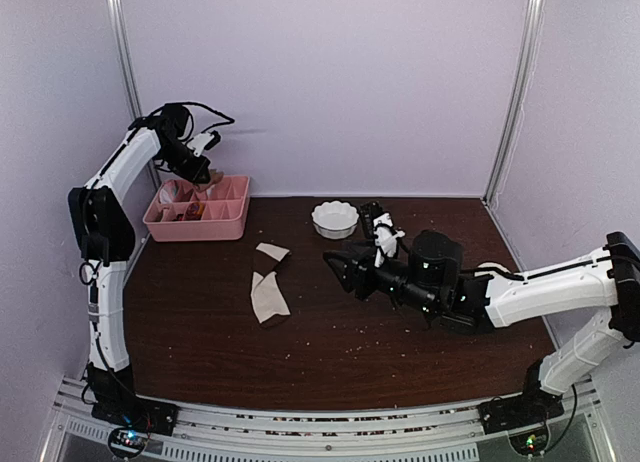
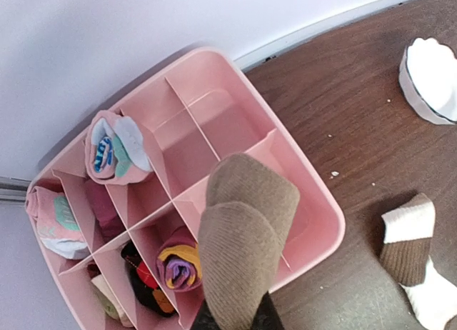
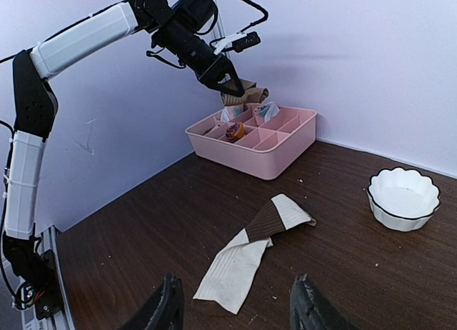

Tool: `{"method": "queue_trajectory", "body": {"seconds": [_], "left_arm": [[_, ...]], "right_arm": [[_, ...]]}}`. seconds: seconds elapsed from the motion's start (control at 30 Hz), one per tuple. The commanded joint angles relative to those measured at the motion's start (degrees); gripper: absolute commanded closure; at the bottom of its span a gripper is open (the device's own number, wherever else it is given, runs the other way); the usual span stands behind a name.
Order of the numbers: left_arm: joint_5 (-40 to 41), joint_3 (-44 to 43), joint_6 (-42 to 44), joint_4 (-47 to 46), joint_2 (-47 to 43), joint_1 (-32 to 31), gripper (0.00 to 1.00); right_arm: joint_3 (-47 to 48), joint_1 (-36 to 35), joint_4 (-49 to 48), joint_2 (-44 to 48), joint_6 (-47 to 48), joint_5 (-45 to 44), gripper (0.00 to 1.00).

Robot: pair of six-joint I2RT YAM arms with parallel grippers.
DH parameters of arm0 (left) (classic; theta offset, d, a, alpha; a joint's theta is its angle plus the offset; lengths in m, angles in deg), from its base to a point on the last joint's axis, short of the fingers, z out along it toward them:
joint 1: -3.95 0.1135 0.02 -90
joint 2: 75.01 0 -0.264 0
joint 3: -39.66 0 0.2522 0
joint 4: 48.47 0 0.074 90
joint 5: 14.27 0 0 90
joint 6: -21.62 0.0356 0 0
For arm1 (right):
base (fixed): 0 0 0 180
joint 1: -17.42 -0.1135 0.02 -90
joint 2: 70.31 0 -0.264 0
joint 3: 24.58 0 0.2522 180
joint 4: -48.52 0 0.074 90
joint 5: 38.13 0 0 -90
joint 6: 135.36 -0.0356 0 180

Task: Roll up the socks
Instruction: Place the sock in the storage box.

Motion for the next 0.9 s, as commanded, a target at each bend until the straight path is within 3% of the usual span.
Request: {"method": "queue_trajectory", "body": {"seconds": [0.0,0.37,0.87], "left_arm": [[5.4,-0.9,-1.0,-6.8,2.8,-1.4,1.00],[8.1,2.8,-1.8,-14.8,8.7,1.6,1.00],[4.0,8.0,-0.7,-8.2,12.0,0.7,1.00]], "right_arm": [[-2.1,0.1,0.7,0.0,-2.7,-1.7,0.51],[-2.7,0.1,0.0,-2.7,-6.4,1.2,0.57],[-3.7,0.1,2.3,-1.9,-8.4,1.4,0.58]]}}
